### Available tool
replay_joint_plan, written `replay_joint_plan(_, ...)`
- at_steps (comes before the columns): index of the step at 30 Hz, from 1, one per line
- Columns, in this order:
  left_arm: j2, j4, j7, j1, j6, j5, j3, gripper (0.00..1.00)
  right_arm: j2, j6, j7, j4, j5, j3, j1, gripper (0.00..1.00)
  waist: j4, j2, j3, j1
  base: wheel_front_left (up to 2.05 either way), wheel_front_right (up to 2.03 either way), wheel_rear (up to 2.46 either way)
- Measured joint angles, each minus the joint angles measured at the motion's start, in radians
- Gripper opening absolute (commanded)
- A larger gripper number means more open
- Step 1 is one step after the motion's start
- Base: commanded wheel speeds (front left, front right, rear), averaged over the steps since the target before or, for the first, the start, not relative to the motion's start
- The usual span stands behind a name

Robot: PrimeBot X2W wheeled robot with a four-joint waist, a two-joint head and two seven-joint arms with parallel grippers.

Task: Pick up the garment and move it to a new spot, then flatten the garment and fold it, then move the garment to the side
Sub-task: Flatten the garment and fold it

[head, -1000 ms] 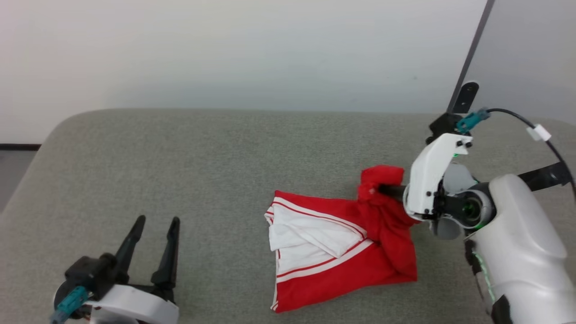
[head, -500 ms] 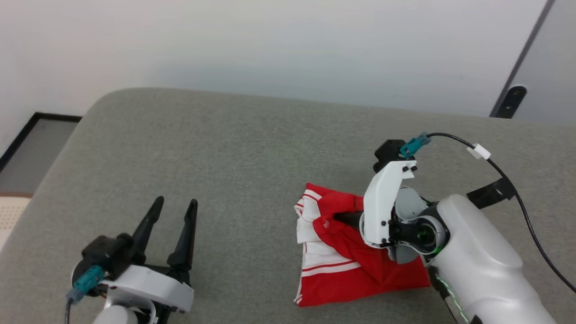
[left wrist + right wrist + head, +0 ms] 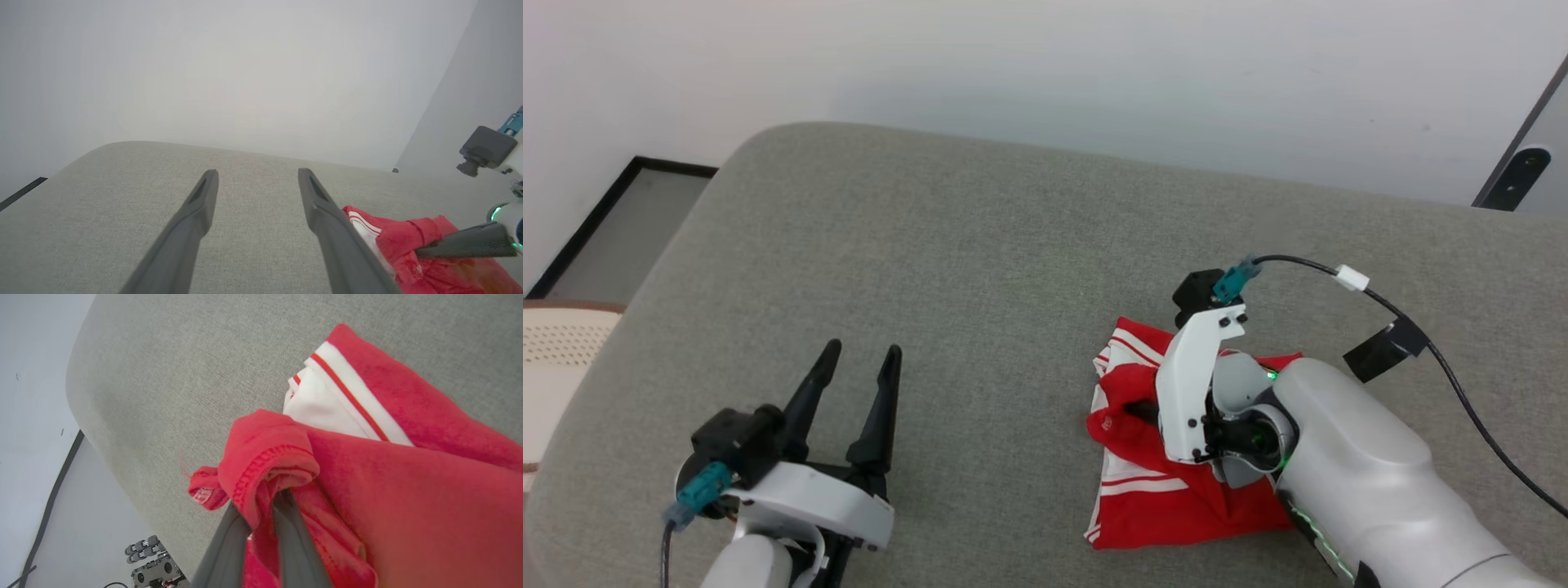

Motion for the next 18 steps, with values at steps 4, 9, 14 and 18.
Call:
replay_joint_plan(4,-0.003,0.003,0.000,-0.005,0.000,-0.001,0.002,1.00,0.000,0.000,-0.023,0.022,0.013,0.063,-0.025,0.08,0.003,0.0000,0.005,0.0000,0.00,0.00,0.00)
replay_joint_plan(9,-0.004,0.007,0.000,-0.005,0.000,-0.001,0.005,1.00,-0.001,0.000,-0.041,0.031,0.018,0.135,-0.056,1.00,-0.001,0.0000,0.006,0.0000,0.00,0.00,0.00)
replay_joint_plan(14,-0.004,0.008,0.000,-0.005,0.000,-0.001,0.011,1.00,0.000,0.000,-0.041,0.016,0.038,0.190,-0.080,1.00,-0.008,0.0000,0.003,0.0000,0.00,0.00,0.00)
replay_joint_plan(18,0.001,0.009,0.000,-0.004,0.000,-0.001,0.024,1.00,-0.001,0.000,-0.026,-0.010,0.047,0.232,-0.102,1.00,-0.020,0.0000,-0.002,0.0000,0.00,0.00,0.00)
